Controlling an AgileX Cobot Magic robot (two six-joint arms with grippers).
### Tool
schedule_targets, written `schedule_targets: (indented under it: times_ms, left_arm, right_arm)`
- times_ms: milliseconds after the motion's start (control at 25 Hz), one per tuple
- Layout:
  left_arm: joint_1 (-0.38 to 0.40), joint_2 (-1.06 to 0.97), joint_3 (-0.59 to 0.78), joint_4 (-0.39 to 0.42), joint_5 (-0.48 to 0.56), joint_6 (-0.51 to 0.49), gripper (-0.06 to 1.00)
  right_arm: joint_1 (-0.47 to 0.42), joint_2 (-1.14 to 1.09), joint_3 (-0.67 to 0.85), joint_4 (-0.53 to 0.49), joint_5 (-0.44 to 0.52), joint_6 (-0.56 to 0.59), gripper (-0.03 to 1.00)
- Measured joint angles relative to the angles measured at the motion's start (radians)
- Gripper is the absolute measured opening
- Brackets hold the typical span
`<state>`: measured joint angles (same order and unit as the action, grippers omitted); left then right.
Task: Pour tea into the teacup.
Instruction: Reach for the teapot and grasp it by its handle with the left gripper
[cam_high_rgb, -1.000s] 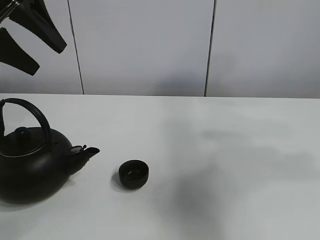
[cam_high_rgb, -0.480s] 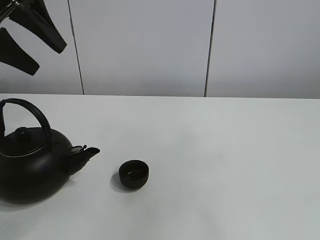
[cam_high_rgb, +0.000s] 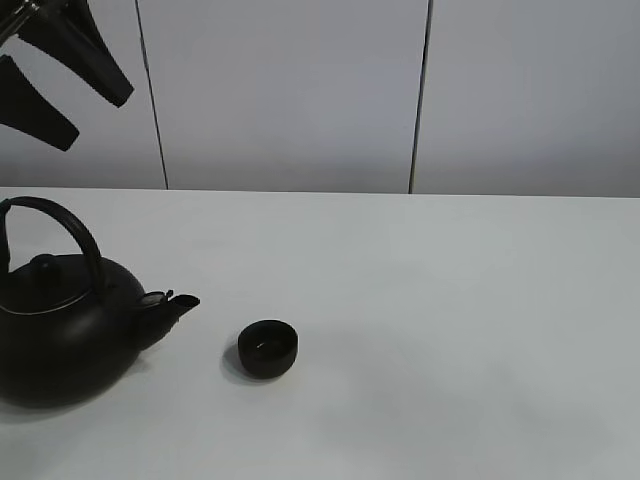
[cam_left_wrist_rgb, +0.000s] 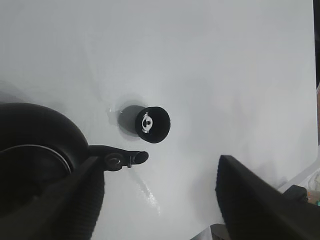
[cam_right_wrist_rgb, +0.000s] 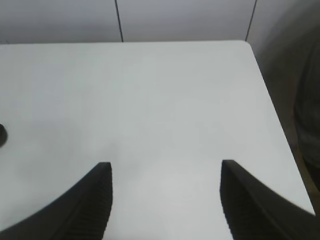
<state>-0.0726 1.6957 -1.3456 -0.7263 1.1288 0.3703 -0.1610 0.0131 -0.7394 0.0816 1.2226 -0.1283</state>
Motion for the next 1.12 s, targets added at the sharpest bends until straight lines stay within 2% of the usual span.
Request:
schedule_targets:
  times_ms: [160,360,680,920,1120]
  left_arm:
    - [0.0,0.0,0.0,0.0,0.0,0.0,0.47]
    - [0.0,0.0,0.0,0.0,0.0,0.0,0.47]
    - [0.0,0.0,0.0,0.0,0.0,0.0,0.47]
    - [0.0,0.0,0.0,0.0,-0.001,0.0,0.47]
    - [0.0,0.0,0.0,0.0,-0.001,0.0,0.47]
  right_arm:
    - [0.0,0.0,0.148,-0.038,-0.061,0.023,0.43]
    - [0.0,0.0,0.249,-0.044,-0.101,0.058,0.43]
    - [0.001,0.0,0.269,-0.052,-0.132,0.064,0.43]
    - [0.087,0.0,0.269,-0.061,-0.134,0.082,0.43]
    - [0.099,0.0,0.269,-0.068,-0.134,0.128,0.43]
